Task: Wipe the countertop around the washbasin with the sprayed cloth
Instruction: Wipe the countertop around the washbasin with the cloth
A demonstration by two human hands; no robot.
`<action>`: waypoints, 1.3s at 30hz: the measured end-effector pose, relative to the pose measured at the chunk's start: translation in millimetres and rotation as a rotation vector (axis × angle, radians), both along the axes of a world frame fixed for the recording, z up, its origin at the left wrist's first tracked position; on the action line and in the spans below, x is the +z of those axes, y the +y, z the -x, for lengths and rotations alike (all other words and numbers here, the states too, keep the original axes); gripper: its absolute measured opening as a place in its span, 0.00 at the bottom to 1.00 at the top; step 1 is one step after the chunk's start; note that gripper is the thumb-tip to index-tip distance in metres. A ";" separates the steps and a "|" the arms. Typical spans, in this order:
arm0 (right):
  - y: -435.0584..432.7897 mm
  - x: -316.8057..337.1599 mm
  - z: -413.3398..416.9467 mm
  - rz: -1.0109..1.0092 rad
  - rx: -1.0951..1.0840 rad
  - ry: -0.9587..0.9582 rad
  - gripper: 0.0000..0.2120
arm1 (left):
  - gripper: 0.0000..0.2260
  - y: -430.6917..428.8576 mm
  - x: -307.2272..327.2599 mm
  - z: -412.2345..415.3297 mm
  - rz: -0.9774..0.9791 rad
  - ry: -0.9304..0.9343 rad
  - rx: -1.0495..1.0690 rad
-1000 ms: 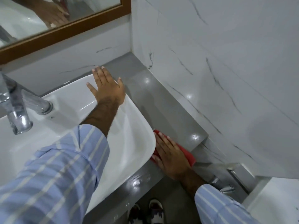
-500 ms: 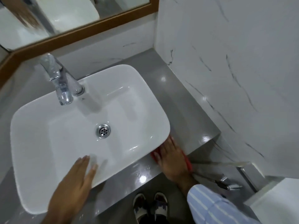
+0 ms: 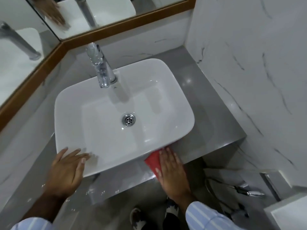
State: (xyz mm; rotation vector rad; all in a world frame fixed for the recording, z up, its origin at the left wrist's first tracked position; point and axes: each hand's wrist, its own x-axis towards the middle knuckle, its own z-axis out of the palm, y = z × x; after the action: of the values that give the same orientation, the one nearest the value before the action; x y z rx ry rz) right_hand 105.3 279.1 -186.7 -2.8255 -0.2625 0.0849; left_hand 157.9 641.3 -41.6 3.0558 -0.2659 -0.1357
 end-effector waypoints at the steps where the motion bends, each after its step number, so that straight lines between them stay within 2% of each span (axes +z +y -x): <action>1: 6.4 0.3 5.8 0.011 0.073 0.015 0.33 | 0.26 2.3 0.5 0.4 0.000 -0.001 -0.003; 4: -15.8 3.6 -3.8 0.057 0.072 0.001 0.32 | 0.26 3.9 -1.9 -1.6 -0.010 -0.003 -0.021; 8: -43.5 3.4 -14.2 0.038 -0.158 -0.035 0.31 | 0.25 6.9 -5.0 -1.1 -0.011 -0.025 -0.015; 11: -5.5 3.2 -6.0 0.030 -0.328 -0.036 0.31 | 0.24 7.2 -7.7 -0.4 -0.001 -0.046 -0.001; 13: 38.7 -0.5 7.6 0.023 -0.214 -0.063 0.31 | 0.23 6.2 -10.1 -0.4 0.008 -0.046 0.011; 16: 93.7 -6.5 32.5 0.080 0.209 -0.031 0.32 | 0.24 9.5 -11.2 3.5 0.013 -0.045 0.016; 17: 97.0 -5.1 32.6 0.093 0.277 -0.019 0.33 | 0.25 9.8 -11.0 3.8 0.014 -0.046 0.012; 19: 88.0 2.7 26.5 0.094 0.261 0.005 0.33 | 0.26 10.9 -9.6 4.3 0.018 -0.049 0.002; 24: 45.2 16.2 15.4 0.079 -0.111 0.010 0.32 | 0.29 9.1 -5.6 3.9 0.040 -0.021 0.019; 27: 78.3 14.5 23.7 0.056 -0.220 0.015 0.31 | 0.31 8.3 -6.8 3.6 0.088 -0.041 0.044; 32: 194.2 1.5 52.5 0.018 0.109 0.029 0.31 | 0.29 13.0 -7.4 2.7 0.116 -0.066 0.001; 35: 202.4 3.6 51.6 0.046 0.161 0.079 0.33 | 0.33 24.3 -3.5 12.1 0.172 -0.022 -0.027; 39: 186.6 8.6 45.7 0.058 0.228 0.064 0.33 | 0.35 90.2 -2.4 75.9 0.269 -0.096 0.192</action>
State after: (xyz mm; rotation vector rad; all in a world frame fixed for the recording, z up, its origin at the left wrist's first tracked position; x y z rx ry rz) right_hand 59.7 465.7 -178.1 -2.8318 -0.5752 0.2346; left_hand 82.0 731.4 -44.0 2.8030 0.0056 0.0541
